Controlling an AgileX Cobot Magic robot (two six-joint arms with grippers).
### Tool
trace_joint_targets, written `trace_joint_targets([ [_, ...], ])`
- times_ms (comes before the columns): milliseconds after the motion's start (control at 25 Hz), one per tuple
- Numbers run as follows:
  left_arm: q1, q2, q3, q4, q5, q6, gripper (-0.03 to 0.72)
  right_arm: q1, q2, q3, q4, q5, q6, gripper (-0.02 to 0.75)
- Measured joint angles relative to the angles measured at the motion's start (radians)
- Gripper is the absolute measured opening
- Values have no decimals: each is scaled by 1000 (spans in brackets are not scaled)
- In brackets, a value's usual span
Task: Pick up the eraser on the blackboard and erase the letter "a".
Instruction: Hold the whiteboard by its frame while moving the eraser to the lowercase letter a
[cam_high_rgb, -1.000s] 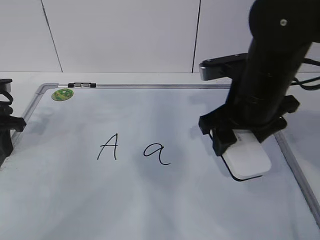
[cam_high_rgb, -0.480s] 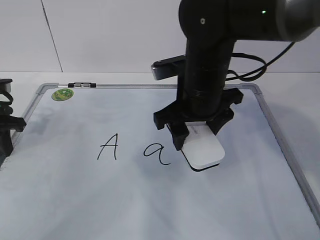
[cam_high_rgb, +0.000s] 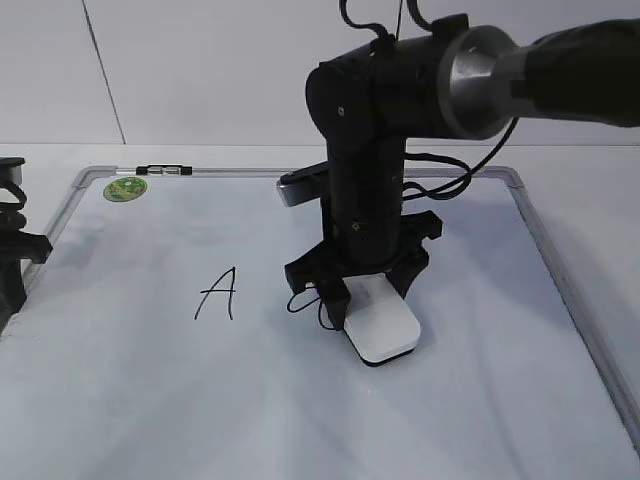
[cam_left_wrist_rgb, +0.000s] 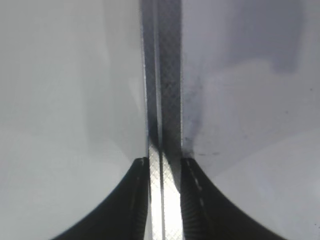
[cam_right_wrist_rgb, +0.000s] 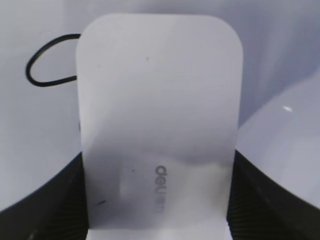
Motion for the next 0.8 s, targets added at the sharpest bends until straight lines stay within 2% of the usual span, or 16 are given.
trace_joint_targets([
  [440, 0, 0, 0, 0, 4, 0, 148, 0, 15, -17, 0, 0, -4, 521],
  [800, 0, 0, -2, 2, 4, 0, 143, 2, 108, -154, 0, 7, -30, 520],
])
